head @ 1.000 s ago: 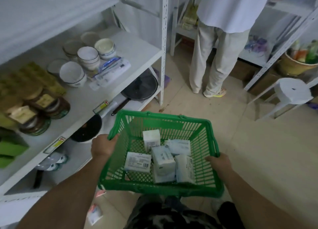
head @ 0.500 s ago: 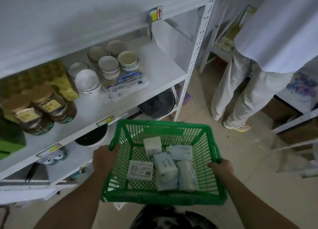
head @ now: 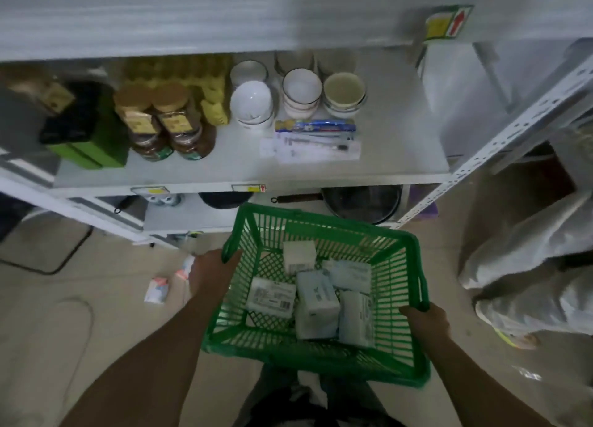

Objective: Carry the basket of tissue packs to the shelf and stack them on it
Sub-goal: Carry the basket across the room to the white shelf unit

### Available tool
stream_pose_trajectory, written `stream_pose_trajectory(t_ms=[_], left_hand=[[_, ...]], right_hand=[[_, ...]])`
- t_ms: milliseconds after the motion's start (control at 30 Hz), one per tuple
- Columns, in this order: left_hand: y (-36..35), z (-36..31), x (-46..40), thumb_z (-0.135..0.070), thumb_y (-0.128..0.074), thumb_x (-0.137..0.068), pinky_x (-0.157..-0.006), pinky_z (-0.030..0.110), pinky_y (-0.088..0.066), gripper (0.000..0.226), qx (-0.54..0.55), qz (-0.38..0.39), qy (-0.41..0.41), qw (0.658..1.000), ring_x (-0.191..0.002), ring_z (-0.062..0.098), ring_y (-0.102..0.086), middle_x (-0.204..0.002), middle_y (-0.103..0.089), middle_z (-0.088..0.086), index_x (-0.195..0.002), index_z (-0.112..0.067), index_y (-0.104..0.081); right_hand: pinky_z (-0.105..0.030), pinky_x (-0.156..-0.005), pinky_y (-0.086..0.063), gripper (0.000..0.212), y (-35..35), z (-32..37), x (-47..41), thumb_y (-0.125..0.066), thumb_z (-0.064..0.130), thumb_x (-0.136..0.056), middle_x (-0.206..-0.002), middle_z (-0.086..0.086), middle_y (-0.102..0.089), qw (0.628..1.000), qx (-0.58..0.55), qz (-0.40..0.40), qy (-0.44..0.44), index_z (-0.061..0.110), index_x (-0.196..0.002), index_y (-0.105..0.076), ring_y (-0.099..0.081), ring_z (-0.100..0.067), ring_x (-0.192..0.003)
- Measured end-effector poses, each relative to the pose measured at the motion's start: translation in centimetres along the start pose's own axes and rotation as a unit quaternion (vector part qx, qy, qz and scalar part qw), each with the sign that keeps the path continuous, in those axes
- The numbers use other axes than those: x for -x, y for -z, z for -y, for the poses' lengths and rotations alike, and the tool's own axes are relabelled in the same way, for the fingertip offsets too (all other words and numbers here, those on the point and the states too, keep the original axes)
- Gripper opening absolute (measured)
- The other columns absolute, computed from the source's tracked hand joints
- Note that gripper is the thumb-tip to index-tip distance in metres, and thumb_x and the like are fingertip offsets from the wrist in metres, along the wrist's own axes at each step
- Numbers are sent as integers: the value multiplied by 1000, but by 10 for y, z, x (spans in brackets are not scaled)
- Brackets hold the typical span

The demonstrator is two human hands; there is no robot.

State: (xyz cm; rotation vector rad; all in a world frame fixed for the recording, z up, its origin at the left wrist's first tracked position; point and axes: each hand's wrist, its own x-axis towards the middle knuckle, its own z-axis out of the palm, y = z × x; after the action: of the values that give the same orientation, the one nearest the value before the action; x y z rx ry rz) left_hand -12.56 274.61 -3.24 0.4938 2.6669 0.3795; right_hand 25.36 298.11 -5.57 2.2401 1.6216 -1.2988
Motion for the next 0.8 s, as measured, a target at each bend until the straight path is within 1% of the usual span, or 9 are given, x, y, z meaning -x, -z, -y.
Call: stream_pose_trajectory(t_ms=[67, 167, 300, 400, 433, 533, 633, 733, 800], left_hand=[[-6, 8, 10, -61, -62, -93, -58, 34, -47, 53, 3, -13, 33, 999, -65, 32, -64, -55, -54, 0, -60, -23, -48], [-19, 24, 21, -62, -61, -93, -58, 35, -52, 58, 16, -14, 91, 996, -64, 32, -63, -55, -56, 4, -54, -21, -49], [-39, 51, 19, -64, -61, -93, -52, 31, -43, 61, 10, -24, 135, 990, -59, 29, -59, -53, -58, 5, -52, -19, -51], [-59, 73, 6, -65, -61, -92, -53, 32, -44, 61, 11, -25, 161, 987, -62, 31, -61, -56, -61, 8, -54, -18, -50], [-67, 82, -1, -66, -61, -91, -51, 30, -41, 61, 15, -31, 168, 985, -59, 30, -59, -56, -60, 8, -54, -18, -50], [-96, 109, -28, -66, -62, -91, -47, 26, -30, 62, 21, -43, 172, 984, -52, 21, -50, -53, -57, 6, -54, -18, -49], [-134, 143, -61, -65, -60, -93, -47, 26, -29, 61, 27, -31, 145, 989, -51, 21, -51, -51, -55, 5, -55, -18, -50], [-183, 179, -90, -65, -60, -92, -50, 29, -36, 59, 36, -4, 122, 992, -56, 28, -57, -52, -56, 5, -58, -18, -53], [-215, 199, -108, -67, -60, -91, -54, 33, -44, 54, 35, -1, 127, 991, -62, 31, -60, -58, -59, 5, -66, -19, -60]], right_hand=[[-40, -72, -57, 47, -2, 11, -17, -80, 30, -85, -81, -9, -67, 999, 22, 21, 19, 9, -124, -67, -66, -33, -76], [-48, -81, -61, 44, -13, 26, -38, -80, 29, -84, -85, -13, -69, 997, 45, 42, 37, 9, -121, -67, -68, -37, -82], [-49, -79, -63, 35, -41, 36, -56, -78, 26, -83, -86, -14, -71, 994, 74, 60, 52, 12, -114, -68, -69, -36, -80], [-50, -78, -63, 33, -73, 38, -68, -78, 25, -83, -86, -15, -71, 994, 82, 55, 47, 14, -113, -67, -69, -37, -80], [-49, -78, -63, 35, -85, 37, -73, -79, 25, -83, -85, -15, -70, 994, 83, 50, 42, 13, -114, -68, -69, -37, -81], [-47, -81, -63, 38, -127, 33, -89, -80, 23, -83, -85, -13, -70, 996, 73, 39, 31, 12, -118, -69, -69, -36, -84], [-45, -79, -62, 40, -170, 22, -113, -81, 23, -83, -83, -10, -68, 996, 77, 28, 24, 10, -119, -69, -68, -36, -84], [-43, -76, -60, 43, -214, -1, -139, -81, 23, -83, -93, -16, -70, 997, 70, -1, 19, 8, -120, -69, -67, -36, -83], [-45, -78, -61, 45, -243, -14, -159, -82, 24, -83, -98, -20, -72, 998, 58, -30, 19, 7, -123, -69, -69, -39, -87]])
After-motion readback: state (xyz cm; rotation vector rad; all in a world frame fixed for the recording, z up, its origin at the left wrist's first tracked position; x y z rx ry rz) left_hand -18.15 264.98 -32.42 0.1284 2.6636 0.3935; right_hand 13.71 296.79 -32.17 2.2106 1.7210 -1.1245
